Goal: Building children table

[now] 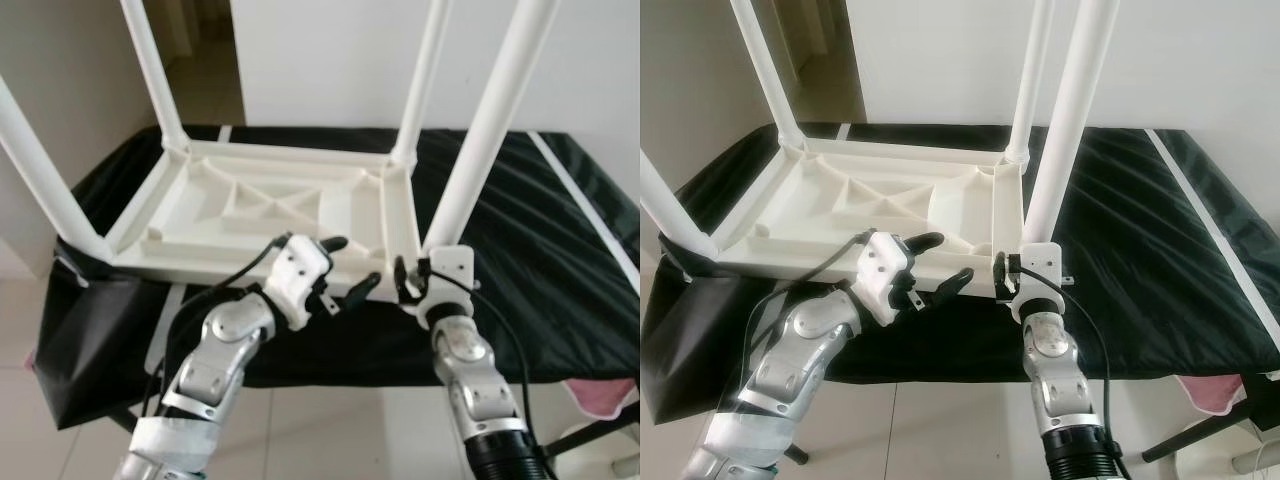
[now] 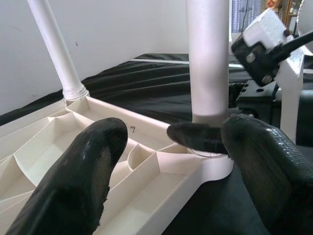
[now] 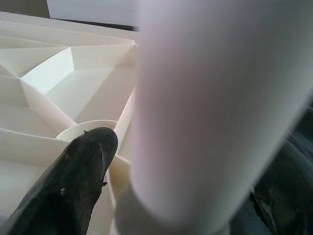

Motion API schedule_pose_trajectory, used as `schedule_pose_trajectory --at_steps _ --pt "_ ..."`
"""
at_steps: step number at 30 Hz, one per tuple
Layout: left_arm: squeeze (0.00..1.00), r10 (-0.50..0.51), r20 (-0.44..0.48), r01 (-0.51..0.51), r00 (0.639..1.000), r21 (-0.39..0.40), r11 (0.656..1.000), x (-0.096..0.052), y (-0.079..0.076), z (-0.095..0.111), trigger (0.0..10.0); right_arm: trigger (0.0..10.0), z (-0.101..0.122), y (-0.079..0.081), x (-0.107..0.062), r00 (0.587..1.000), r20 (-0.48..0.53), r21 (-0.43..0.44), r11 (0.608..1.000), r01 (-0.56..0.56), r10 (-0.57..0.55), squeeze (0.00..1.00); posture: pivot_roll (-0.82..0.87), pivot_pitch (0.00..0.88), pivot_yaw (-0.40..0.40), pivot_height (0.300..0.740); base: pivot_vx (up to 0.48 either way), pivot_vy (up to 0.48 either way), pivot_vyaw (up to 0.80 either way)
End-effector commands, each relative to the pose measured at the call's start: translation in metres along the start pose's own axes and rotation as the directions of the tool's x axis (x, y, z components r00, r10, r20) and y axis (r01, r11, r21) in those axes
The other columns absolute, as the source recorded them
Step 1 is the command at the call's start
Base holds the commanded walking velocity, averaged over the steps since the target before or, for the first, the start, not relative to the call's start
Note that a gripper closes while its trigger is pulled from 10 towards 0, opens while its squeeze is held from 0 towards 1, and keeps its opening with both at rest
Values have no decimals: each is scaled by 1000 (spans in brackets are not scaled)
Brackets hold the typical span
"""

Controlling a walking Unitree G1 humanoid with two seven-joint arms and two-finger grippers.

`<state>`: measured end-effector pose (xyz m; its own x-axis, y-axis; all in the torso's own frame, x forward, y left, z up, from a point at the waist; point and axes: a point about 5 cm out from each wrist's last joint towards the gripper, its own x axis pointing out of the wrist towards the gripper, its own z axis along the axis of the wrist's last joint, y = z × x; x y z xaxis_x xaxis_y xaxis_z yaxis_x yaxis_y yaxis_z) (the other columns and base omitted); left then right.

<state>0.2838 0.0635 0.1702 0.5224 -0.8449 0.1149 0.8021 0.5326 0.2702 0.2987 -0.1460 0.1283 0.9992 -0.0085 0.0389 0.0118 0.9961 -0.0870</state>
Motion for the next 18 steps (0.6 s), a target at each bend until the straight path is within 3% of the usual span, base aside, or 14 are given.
schedule_pose_trajectory --at_steps 1,2,4,5,6,7,8,10,12,16,18 --pt "0 16 -11 -16 1000 5 1000 -1 1 -3 10000 10000 1 -6 -1 999 14 7 999 -38 38 1000 21 0 -29 740 0 0 0" --pt "0 13 -13 -13 1000 6 1000 -1 1 -3 10000 10000 2 -9 -1 997 27 -6 997 -76 76 914 18 0 -26 740 0 0 0" --pt "0 13 -13 -13 1000 6 1000 -1 1 -3 10000 10000 2 -9 -1 997 27 -6 997 -76 76 914 18 0 -26 740 0 0 0" --pt "0 11 -14 -11 1000 6 1000 -1 0 -3 10000 10000 3 -12 -1 993 35 -7 994 -110 110 98 18 0 -26 740 0 0 0" --pt "0 11 -14 -11 1000 6 1000 -1 0 -3 10000 10000 3 -12 -1 993 35 -7 994 -110 110 98 18 0 -26 740 0 0 0" --pt "0 8 -15 -8 1000 6 1000 -1 0 -3 10000 10000 5 -14 0 988 44 -14 989 -149 149 0 15 0 -22 740 0 0 0" --pt "0 4 -14 -4 1000 5 1000 -1 1 -2 10000 10000 8 -17 1 977 53 -23 979 -203 204 0 8 0 -14 740 0 0 0" --pt "0 4 -14 -4 1000 5 1000 -1 1 -2 10000 10000 8 -17 1 977 53 -23 979 -203 204 0 8 0 -14 740 0 0 0" --pt "0 -6 -14 6 1000 4 1000 -1 0 -2 10000 10000 11 -25 4 936 47 -66 936 -345 348 0 2 0 -9 740 0 0 0" --pt "0 -9 -14 9 1000 3 1000 0 1 -2 10000 10000 12 -28 6 916 42 -75 916 -395 398 0 -3 0 -6 740 0 0 0" --pt "0 -10 -13 10 1000 1 1000 0 1 -1 10000 10000 12 -29 7 885 24 -97 882 -460 464 0 -3 0 -6 740 0 0 0"
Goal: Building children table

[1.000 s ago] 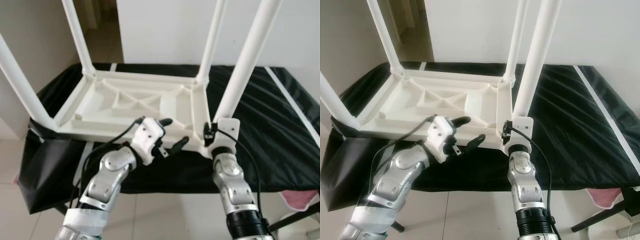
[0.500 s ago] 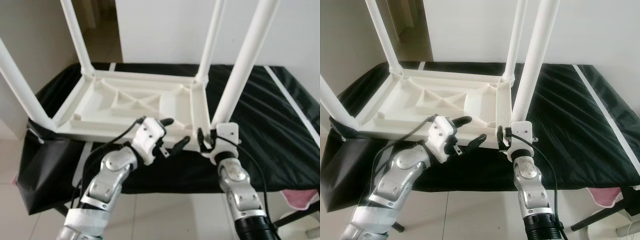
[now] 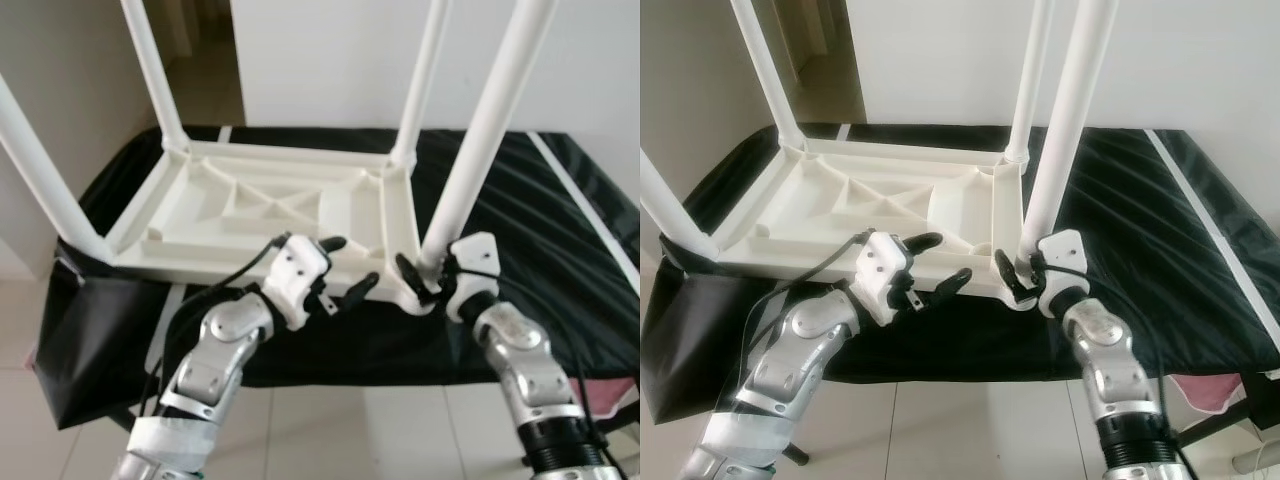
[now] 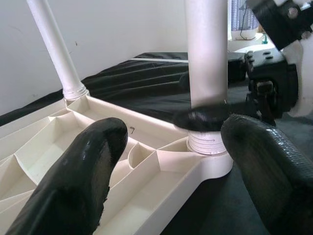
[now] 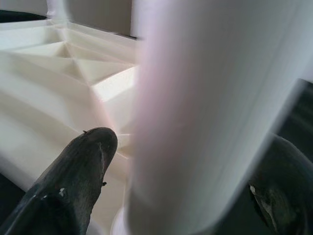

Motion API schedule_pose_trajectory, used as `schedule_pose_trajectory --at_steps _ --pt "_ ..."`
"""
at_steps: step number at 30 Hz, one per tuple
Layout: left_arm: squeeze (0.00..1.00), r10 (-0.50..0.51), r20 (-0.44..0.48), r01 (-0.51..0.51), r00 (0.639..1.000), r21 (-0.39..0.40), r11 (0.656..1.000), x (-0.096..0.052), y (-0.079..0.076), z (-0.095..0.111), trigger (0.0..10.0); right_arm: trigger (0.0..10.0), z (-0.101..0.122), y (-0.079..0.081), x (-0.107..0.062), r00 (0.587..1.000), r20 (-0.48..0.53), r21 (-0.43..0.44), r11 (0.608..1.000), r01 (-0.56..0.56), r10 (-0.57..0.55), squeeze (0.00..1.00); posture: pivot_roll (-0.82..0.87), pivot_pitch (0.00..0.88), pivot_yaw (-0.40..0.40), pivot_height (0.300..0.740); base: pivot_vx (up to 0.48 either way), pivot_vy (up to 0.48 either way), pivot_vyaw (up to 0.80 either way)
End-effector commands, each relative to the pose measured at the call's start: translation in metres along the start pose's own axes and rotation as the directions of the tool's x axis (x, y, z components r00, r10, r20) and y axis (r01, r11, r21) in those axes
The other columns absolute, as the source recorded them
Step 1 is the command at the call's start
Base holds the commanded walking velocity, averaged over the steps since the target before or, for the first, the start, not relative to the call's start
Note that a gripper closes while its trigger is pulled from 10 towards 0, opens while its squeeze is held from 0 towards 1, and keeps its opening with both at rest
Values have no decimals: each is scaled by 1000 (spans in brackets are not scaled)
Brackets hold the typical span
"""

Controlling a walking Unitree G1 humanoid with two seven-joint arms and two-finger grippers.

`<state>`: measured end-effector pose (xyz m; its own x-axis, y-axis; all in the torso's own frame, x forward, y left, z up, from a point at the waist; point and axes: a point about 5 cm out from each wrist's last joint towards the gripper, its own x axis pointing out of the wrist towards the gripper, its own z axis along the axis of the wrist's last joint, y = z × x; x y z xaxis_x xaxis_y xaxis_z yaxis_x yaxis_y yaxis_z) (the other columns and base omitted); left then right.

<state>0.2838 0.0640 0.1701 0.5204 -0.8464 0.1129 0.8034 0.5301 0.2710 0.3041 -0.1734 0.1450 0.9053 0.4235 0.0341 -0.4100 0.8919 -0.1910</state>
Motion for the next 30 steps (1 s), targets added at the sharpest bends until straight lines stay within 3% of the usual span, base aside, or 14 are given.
schedule_pose_trajectory --at_steps 1,3,4,11,18,19,22,25,26,28,29,30 --pt "0 -9 -11 9 1000 0 1000 1 1 -1 10000 10000 -4 -1 1 997 -21 -13 997 -76 76 0 -8 0 -4 740 0 0 0" --pt "0 -9 -11 9 1000 0 1000 1 1 -1 10000 10000 -4 -1 1 997 -21 -13 997 -76 76 0 -8 0 -4 740 0 0 0" --pt "0 -10 -10 10 1000 0 1000 2 1 -1 10000 0 -6 -1 2 993 -35 -19 994 -109 109 0 -5 0 -8 740 0 0 0" --pt "0 -2 -8 2 1000 -3 1000 2 1 0 10000 0 -14 1 0 984 -60 -3 986 -166 165 0 2 0 -16 740 0 0 0" --pt "0 2 -16 -2 1000 -1 1000 0 2 -2 10000 0 -17 -6 -3 986 -74 -1 989 -150 150 0 1 2 -13 740 0 0 0" --pt "0 1 -17 -1 1000 0 1000 0 2 -1 10000 10000 -17 -7 -3 988 -75 2 990 -138 138 0 0 2 -12 740 0 0 0" --pt "0 -1 -18 1 1000 2 1000 0 3 -2 10000 10000 -18 -10 -3 991 -78 7 994 -107 107 0 -2 3 -10 740 0 0 0" --pt "0 -4 -21 4 1000 4 1000 0 3 -2 10000 10000 -20 -16 1 994 -100 11 998 54 -53 0 -3 5 -10 740 0 0 0" --pt "0 -4 -21 4 1000 4 1000 0 3 -2 10000 10000 -20 -16 1 994 -100 11 998 54 -53 0 -3 5 -10 740 0 0 0" --pt "0 -5 -22 5 1000 6 1000 0 3 -2 10000 10000 -21 -15 2 990 -110 26 996 89 -86 0 -3 5 -10 740 0 0 0" --pt "0 -2 -25 2 1000 6 1000 0 3 -2 10000 10000 -23 -5 2 985 -114 67 989 134 -126 0 -3 5 -10 740 0 0 0" --pt "0 -2 -25 2 1000 6 1000 0 3 -2 10000 10000 -23 -5 2 985 -114 67 989 134 -126 0 -3 5 -10 740 0 0 0"
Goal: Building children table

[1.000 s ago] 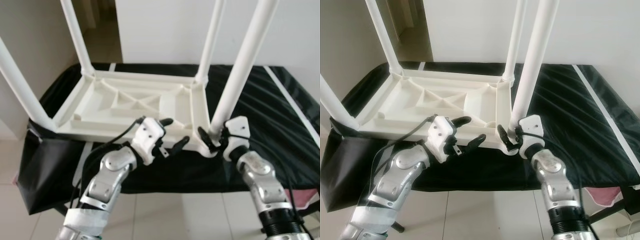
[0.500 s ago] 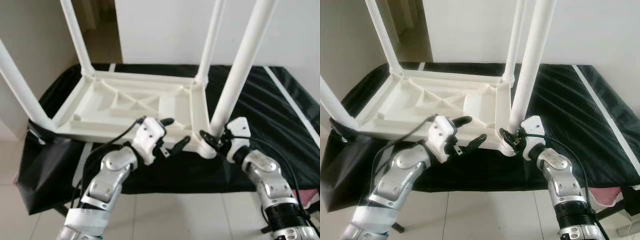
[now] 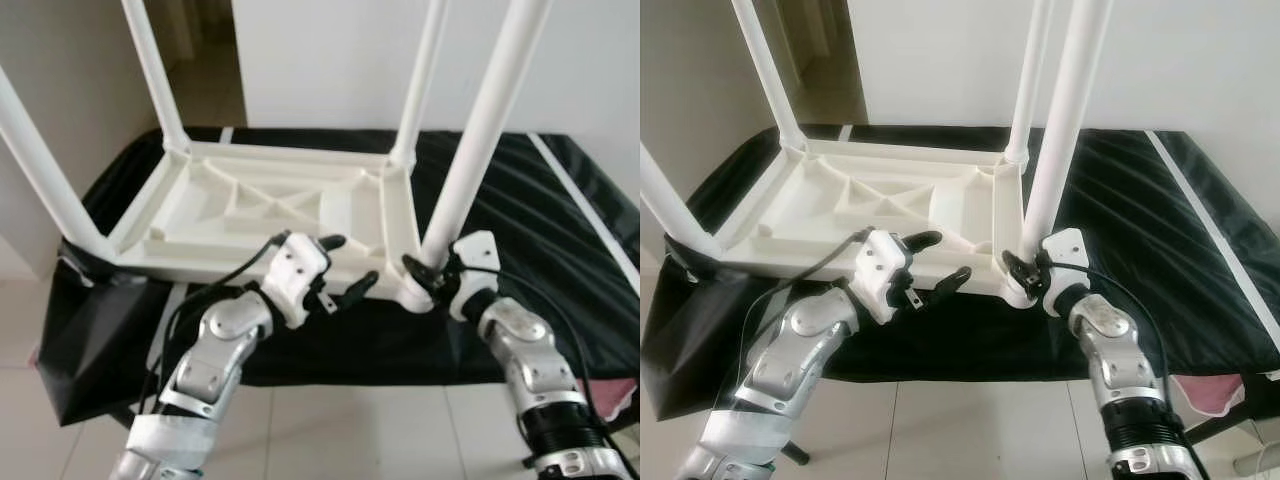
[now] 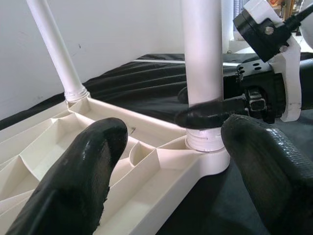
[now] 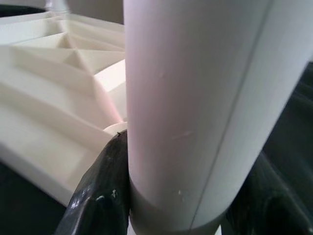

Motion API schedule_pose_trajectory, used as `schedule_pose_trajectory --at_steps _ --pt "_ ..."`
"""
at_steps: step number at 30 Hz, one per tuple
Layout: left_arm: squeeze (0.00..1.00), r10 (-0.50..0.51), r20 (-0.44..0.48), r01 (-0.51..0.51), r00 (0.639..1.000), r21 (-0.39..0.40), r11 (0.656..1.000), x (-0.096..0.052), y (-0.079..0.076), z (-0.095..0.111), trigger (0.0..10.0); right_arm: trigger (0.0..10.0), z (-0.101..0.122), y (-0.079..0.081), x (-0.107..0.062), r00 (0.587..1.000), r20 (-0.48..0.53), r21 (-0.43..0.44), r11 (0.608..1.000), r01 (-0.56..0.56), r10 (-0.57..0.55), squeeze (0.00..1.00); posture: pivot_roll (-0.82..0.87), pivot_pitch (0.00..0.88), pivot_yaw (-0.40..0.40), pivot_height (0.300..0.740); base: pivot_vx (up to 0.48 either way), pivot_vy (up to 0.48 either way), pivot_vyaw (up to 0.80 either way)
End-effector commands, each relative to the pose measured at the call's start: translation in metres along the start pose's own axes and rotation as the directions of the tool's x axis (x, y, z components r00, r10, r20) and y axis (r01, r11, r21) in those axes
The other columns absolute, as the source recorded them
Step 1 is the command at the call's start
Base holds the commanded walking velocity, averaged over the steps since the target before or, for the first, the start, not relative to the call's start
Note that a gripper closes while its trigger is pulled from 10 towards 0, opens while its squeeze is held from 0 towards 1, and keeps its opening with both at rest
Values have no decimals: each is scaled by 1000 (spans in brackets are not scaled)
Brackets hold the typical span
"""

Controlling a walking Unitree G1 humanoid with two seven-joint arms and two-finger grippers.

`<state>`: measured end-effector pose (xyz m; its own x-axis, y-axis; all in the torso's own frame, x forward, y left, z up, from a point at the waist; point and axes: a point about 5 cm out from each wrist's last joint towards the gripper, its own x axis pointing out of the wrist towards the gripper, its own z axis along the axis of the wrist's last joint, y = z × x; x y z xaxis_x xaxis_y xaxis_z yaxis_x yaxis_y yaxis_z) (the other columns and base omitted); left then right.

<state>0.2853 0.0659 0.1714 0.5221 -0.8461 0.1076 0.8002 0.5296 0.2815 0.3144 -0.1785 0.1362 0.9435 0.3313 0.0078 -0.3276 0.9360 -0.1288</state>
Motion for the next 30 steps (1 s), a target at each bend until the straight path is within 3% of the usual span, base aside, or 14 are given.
schedule_pose_trajectory --at_steps 1,4,7,8,10,13,15,19,30 --pt "0 2 -22 -2 1000 -4 1000 0 2 -3 10000 10000 -13 5 -5 996 -64 20 998 59 -58 0 -7 10 -10 740 0 0 0" --pt "0 6 -22 -6 1000 -5 1000 0 2 -4 10000 10000 -13 7 -5 995 -62 33 996 85 -83 0 -7 10 -10 740 0 0 0" --pt "0 13 -19 -13 1000 -13 1000 1 2 -3 10000 10000 -16 12 -6 974 -77 95 971 220 -213 0 -11 12 -12 740 0 0 0" --pt "0 13 -19 -13 1000 -13 1000 1 2 -3 10000 10000 -16 12 -6 974 -77 95 971 220 -213 0 -11 12 -12 740 0 0 0" --pt "0 12 -29 -13 999 -22 1000 3 0 -5 10000 10000 -20 20 -7 938 -102 136 929 343 -331 0 -11 14 -15 740 0 0 0" --pt "0 9 -43 -10 999 -24 1000 5 -1 -7 10000 10000 -21 26 -6 919 -115 149 908 390 -376 0 -8 16 -20 740 0 0 0" --pt "0 12 -53 -15 999 -39 999 7 -2 -8 10000 10000 -19 37 -3 896 -121 197 875 443 -426 0 -7 16 -18 740 0 0 0" --pt "0 20 -65 -24 998 -65 998 8 -4 -10 10000 10000 -16 47 -1 899 -115 216 873 438 -423 0 -14 24 -13 740 0 0 0" --pt "0 25 -62 -30 998 -87 996 9 -2 -9 10000 10000 -13 43 -5 884 -102 180 866 467 -455 0 -18 26 -12 740 0 0 0"
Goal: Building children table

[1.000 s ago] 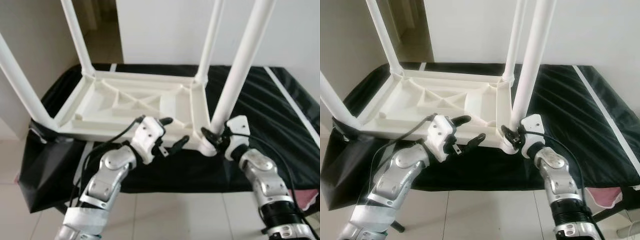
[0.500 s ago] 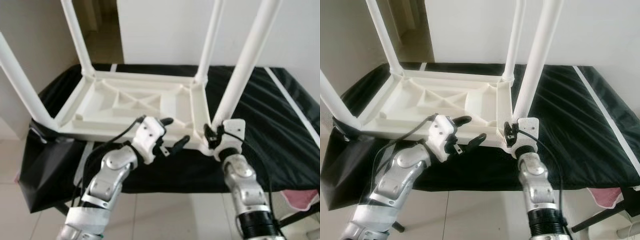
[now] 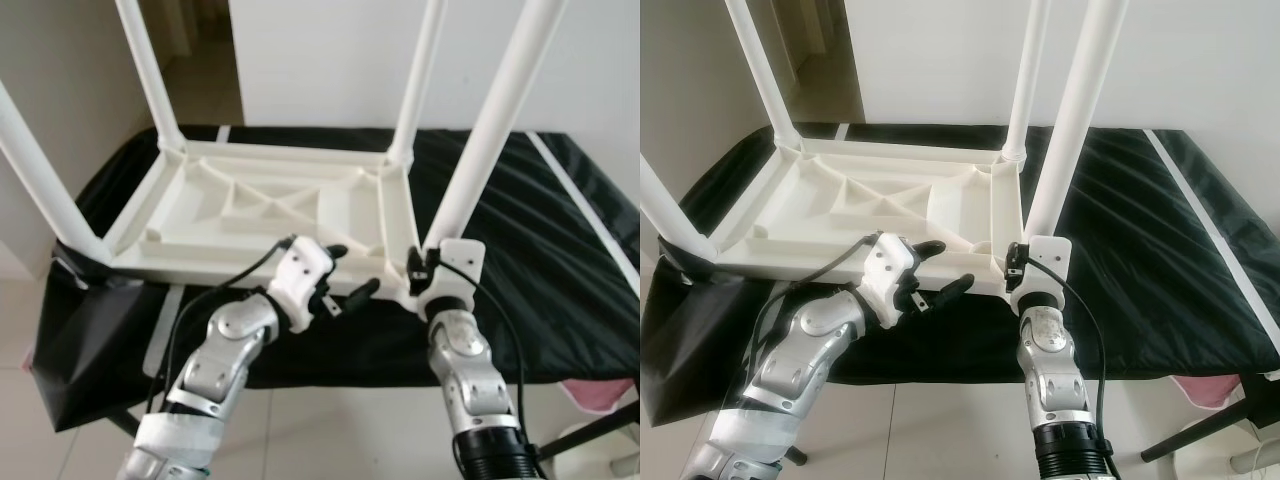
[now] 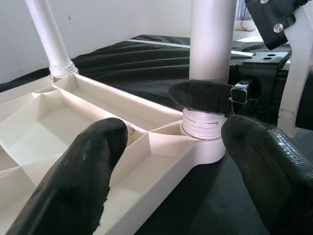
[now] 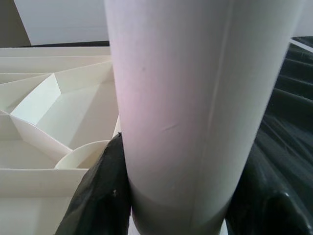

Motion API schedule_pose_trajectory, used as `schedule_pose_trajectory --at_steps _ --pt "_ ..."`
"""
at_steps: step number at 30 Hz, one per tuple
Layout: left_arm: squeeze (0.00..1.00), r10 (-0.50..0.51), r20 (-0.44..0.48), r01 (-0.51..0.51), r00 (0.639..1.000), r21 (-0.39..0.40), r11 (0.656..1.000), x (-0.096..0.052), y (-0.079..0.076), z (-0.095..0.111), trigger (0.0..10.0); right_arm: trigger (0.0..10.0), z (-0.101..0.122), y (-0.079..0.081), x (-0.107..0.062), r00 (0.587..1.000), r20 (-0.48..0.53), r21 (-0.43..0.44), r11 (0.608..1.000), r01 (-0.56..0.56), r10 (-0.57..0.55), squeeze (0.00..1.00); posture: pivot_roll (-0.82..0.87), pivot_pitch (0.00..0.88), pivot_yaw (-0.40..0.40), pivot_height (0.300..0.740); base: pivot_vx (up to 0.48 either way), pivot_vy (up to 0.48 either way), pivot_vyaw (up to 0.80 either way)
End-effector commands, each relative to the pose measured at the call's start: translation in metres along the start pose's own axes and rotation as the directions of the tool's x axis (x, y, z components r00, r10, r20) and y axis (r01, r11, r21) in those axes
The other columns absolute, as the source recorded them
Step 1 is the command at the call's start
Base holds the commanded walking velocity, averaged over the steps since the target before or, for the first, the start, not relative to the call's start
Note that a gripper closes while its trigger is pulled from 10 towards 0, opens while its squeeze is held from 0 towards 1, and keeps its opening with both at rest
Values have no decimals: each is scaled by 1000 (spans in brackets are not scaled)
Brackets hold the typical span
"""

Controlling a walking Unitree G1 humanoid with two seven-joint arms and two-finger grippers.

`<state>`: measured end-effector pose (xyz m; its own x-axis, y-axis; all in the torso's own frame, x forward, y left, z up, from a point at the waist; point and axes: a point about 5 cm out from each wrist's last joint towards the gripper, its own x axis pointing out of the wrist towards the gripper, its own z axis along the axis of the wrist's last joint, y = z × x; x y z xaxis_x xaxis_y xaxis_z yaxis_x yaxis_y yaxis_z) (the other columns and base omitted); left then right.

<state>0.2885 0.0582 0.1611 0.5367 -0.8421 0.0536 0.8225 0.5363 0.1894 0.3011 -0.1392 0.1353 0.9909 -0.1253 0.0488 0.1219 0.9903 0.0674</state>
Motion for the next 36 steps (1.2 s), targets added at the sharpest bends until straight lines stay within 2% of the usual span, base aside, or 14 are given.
schedule_pose_trajectory --at_steps 1,7,8,15,17,20,21,23,24,25,27,32,34,36 --pt "0 27 7 -27 1000 -9 1000 2 2 4 10000 10000 -17 -2 -5 996 -81 2 1000 24 -24 0 -19 26 -12 740 0 0 0" --pt "0 22 11 -22 1000 -8 1000 2 0 5 10000 10000 -14 2 -6 997 -73 12 1000 -6 7 0 -18 23 -13 740 0 0 0" --pt "0 20 25 -19 999 -20 1000 2 0 7 10000 10000 -13 2 -6 998 -62 17 1000 -15 16 1000 -17 18 -10 740 0 0 0" --pt "0 23 47 -22 999 -33 999 0 0 10 10000 10000 -6 -5 -9 997 0 2 997 -80 80 1000 -15 13 -2 740 0 0 0" --pt "0 18 49 -18 999 -10 1000 -4 0 10 10000 10000 -5 -15 -11 993 13 -18 993 -115 115 1000 -15 7 -5 740 0 0 0" --pt "0 13 48 -13 999 5 1000 -6 -1 9 10000 10000 -4 -18 -12 991 16 -25 991 -130 130 1000 -15 7 -5 740 0 0 0" --pt "0 -3 20 3 1000 11 1000 -12 -2 4 10000 10000 -2 -25 -12 982 25 -41 981 -188 190 1000 -13 6 -2 740 0 0 0" --pt "0 -9 9 8 1000 11 1000 -14 -2 3 10000 10000 -1 -26 -12 976 28 -47 976 -213 215 1000 -13 6 -2 740 0 0 0" --pt "0 -14 4 14 1000 11 1000 -16 -3 1 10000 10000 0 -28 -12 968 28 -56 967 -247 249 463 -11 4 -1 740 0 0 0" --pt "0 -17 1 17 1000 12 1000 -17 -3 1 10000 10000 1 -29 -11 960 34 -64 959 -276 279 0 -11 4 -1 740 0 0 0" --pt "0 -23 3 23 1000 6 1000 -20 -5 0 10000 10000 4 -32 -9 934 35 -93 932 -350 354 0 -11 0 0 740 0 0 0" --pt "0 -29 5 29 1000 3 1000 -21 -8 1 10000 10000 8 -33 -6 901 28 -124 896 -426 433 0 -12 0 0 740 0 0 0" --pt "0 -39 8 39 999 18 999 -22 -13 1 10000 10000 11 -36 1 853 2 -151 843 -516 522 0 -7 0 -6 740 0 0 0" --pt "0 -52 12 52 999 38 998 -22 -16 2 10000 10000 13 -38 6 823 -20 -183 807 -561 567 0 -3 0 -9 740 0 0 0"
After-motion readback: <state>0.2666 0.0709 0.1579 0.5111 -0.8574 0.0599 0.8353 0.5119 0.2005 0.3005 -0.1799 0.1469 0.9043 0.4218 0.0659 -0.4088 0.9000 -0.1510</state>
